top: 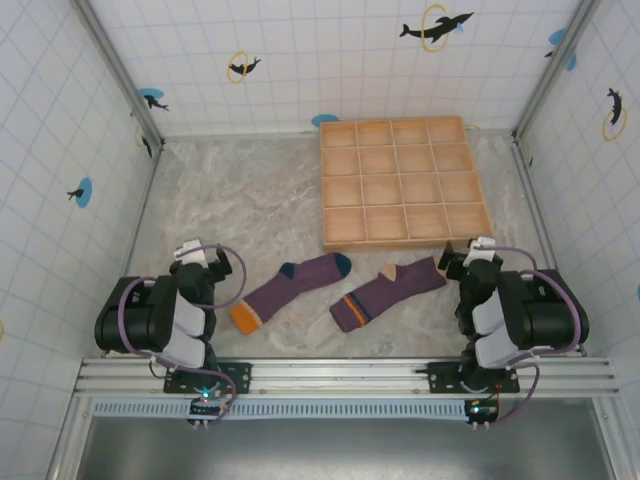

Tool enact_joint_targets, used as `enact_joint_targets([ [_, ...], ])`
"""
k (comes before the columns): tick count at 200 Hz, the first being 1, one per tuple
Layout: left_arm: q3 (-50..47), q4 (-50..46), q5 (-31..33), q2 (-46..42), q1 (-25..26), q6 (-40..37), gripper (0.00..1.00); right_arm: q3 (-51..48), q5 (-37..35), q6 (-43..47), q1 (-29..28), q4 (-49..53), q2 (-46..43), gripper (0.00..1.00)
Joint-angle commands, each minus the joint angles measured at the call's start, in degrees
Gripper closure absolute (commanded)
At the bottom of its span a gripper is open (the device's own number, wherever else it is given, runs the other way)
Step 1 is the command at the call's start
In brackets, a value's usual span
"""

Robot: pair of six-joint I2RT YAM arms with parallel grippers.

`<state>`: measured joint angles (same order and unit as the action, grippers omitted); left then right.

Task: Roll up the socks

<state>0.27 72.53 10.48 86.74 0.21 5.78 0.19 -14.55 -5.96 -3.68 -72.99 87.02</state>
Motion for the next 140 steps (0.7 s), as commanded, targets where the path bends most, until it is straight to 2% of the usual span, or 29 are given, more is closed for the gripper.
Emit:
enact_joint_targets([
  [1,-0.65,1.65,-0.85,-0.02,-0.64,-1.16,0.02,-0.64,0.48,0.6,0.17,0.23,-0.2,0.0],
  [140,-0.58,1.56,-0.97,-0.07,-0.64,-1.08,0.02,-0.71,0.84,0.42,0.43,0.26,-0.29,0.0],
])
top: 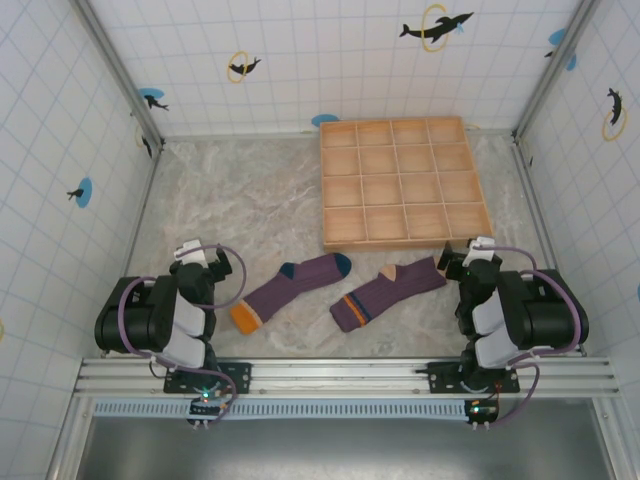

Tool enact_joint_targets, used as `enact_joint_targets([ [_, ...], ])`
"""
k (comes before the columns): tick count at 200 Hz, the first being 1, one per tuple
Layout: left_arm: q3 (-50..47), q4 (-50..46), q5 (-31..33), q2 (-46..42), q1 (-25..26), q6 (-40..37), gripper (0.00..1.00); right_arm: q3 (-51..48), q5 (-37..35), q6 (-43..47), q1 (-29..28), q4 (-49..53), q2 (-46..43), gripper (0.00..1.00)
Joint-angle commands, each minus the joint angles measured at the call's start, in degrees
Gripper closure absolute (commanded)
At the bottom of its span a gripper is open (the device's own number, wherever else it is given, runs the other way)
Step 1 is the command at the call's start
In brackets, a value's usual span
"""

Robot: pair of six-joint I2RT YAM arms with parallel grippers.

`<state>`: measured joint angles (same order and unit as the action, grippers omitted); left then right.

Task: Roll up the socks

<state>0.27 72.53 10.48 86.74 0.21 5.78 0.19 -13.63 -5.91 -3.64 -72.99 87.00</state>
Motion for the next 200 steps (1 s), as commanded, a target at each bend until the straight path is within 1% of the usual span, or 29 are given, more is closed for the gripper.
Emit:
enact_joint_targets([
  [1,-0.6,1.56,-0.93,-0.07,-0.64,-1.1,0.02,-0.71,-0.12,0.38,0.43,0.28,-0.3,0.0],
  [18,-0.67,1.75,-0.92,-0.1,-0.59,-1.11,0.03,-0.81,-0.23,0.55,0.34,-0.06,-0.49,0.0],
  [26,-0.38,2.18,-0.72,-0.35,-0.64,-1.14,0.03,-0.25,-0.91,0.68,0.18,1.2,-1.17,0.0],
  [29,0.08,0.88,-0.74,-0.62,-0.65,-1.04,0.03,0.04,-1.25,0.66,0.02,2.17,-1.59,0.0],
  [40,3.84,-10.29,-1.16,-3.68,-0.54,-1.33,0.03,1.7,-2.74,0.56,-0.46,7.59,-3.83,0.0],
  [56,11.92,-25.86,-1.45,-6.63,-0.51,-0.81,0.02,4.38,-6.43,1.31,-2.1,15.58,-7.88,0.0],
  [70,19.09,-38.62,-2.04,-7.83,-0.54,1.48,0.02,6.77,-11.77,1.41,-4.86,23.45,-12.15,0.0],
  [88,26.31,-50.72,-1.89,-8.83,-0.38,6.22,0.02,9.08,-19.19,2.44,-10.64,32.01,-17.71,0.0],
  [99,29.58,-56.87,-1.74,-9.81,-0.21,8.91,0.02,10.47,-21.91,3.1,-14.7,37.14,-20.76,0.0],
  [110,31.82,-62.27,-2.53,-11.32,0.64,9.16,0.03,11.5,-24.26,3.5,-18.88,42.02,-24.11,0.0],
  [113,32.29,-63.65,-2.63,-11.71,0.85,10.96,0.03,11.56,-25.02,3.57,-20.19,42.84,-24.93,0.0],
  [118,33.02,-65.74,-3.06,-12.38,1.4,11.58,0.03,11.66,-26.28,3.19,-22.21,44.26,-26.38,0.0],
  [125,34.02,-68.47,-4.3,-13.04,1.99,12.32,0.03,12.16,-26.3,1.94,-24.4,46.41,-28.39,0.0],
  [146,36.98,-77.54,-7.59,-14.88,3.94,16.4,0.03,16.16,-23.12,-4.32,-30.25,59.56,-32.89,0.0],
  [161,38.15,-82.69,-9.99,-16.79,5.96,19.63,0.03,18.97,-25.1,-7.52,-36.22,66.94,-34.17,0.0],
  [168,38.63,-84.65,-10.4,-17.96,7.35,21.05,0.03,20.0,-24.56,-9.71,-39.17,70.5,-34.55,0.0],
  [182,39.5,-87.51,-11.02,-20.3,10.48,23.45,0.03,20.85,-23.0,-13.69,-45.22,72.68,-35.14,0.0],
  [200,40.83,-90.98,-12.59,-22.29,13.8,26.33,0.04,22.34,-27.36,-16.66,-54.36,75.05,-33.67,0.0],
])
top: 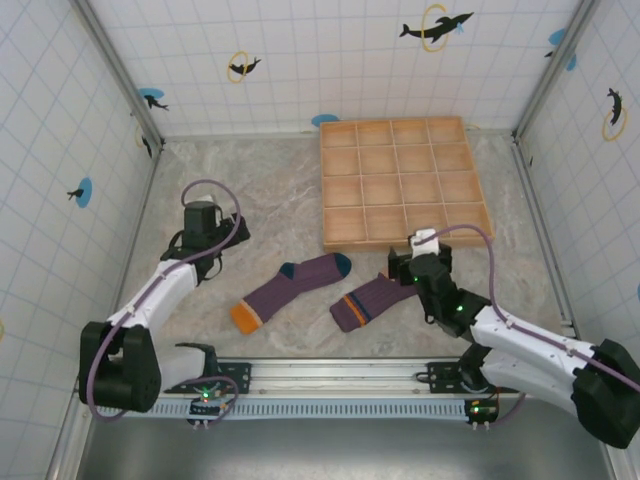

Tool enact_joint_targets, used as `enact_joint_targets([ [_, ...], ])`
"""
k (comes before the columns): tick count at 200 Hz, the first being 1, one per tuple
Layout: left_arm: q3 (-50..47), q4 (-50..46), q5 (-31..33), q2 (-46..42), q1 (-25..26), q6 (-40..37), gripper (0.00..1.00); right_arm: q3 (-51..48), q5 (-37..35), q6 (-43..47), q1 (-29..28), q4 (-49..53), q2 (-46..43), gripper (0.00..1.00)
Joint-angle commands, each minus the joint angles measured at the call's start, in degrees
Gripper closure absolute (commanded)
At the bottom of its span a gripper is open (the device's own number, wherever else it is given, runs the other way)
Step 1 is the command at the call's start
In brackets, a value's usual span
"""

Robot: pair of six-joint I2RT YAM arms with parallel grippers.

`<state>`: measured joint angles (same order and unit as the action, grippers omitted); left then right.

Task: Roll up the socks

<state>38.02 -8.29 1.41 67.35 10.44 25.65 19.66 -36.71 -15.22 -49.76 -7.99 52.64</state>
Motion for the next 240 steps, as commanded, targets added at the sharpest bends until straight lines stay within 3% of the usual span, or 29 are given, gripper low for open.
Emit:
enact_joint_targets([
  [1,3.19,-10.29,-3.7,-2.96,3.73,6.67,0.05,2.99,-4.44,-7.44,-8.69,10.21,0.87,0.0],
  [37,2.18,-13.03,-12.24,-5.01,7.47,14.97,0.09,7.23,-7.82,-6.81,-21.26,15.83,7.61,0.02],
  [98,0.16,-13.01,-12.68,-7.28,19.81,26.19,0.07,5.26,-2.74,-1.06,-37.17,12.7,11.74,0.19],
  [132,-0.15,-10.91,-12.0,-5.76,24.07,29.22,0.07,2.58,-0.3,-0.11,-39.19,6.9,13.25,0.3],
  [172,-0.72,-8.83,-12.9,-4.56,24.98,30.06,0.08,3.36,-1.37,1.96,-39.82,2.2,20.03,0.41],
  [240,-0.03,-7.08,-15.82,-1.43,24.99,29.94,0.07,4.9,-4.08,6.03,-40.44,-4.13,29.51,0.4],
])
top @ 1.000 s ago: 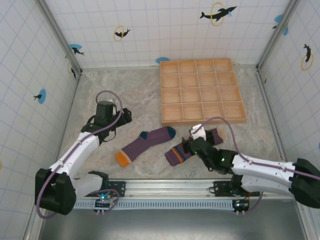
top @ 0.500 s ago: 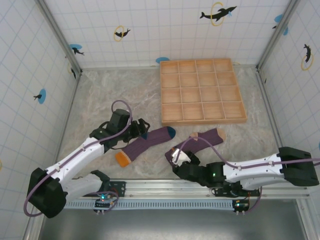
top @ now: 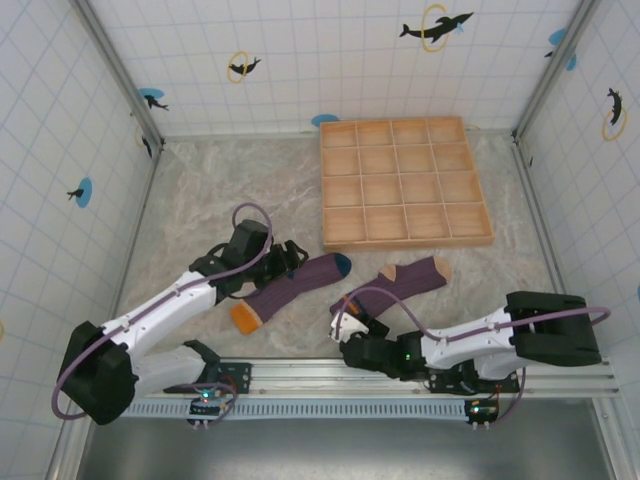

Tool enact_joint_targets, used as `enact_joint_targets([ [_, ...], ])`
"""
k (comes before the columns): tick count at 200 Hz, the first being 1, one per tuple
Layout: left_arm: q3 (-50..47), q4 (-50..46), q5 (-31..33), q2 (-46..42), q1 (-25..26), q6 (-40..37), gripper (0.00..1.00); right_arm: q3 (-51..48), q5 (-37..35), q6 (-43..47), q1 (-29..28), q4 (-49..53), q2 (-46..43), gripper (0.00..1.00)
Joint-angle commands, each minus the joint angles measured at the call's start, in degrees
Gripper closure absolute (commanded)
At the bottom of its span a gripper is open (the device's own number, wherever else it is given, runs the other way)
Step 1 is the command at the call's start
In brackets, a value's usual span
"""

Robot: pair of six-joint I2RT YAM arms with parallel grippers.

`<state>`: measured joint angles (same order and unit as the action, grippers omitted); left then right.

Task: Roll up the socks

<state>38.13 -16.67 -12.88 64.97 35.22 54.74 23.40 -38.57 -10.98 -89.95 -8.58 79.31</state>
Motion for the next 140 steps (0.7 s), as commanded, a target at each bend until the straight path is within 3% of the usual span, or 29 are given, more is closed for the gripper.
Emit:
enact_joint_targets([
  [1,-0.11,1.29,-1.53,0.99,0.2,0.87,0.07,1.19,-2.26,1.77,-0.28,-3.54,2.94,0.4],
  [85,-0.25,0.76,-1.62,0.9,0.2,0.63,0.08,2.15,-2.62,0.18,2.59,-4.22,8.25,0.46],
  [140,0.19,0.97,-2.19,1.71,0.2,0.63,0.08,2.2,-0.95,-2.24,3.54,-3.25,7.99,0.71],
])
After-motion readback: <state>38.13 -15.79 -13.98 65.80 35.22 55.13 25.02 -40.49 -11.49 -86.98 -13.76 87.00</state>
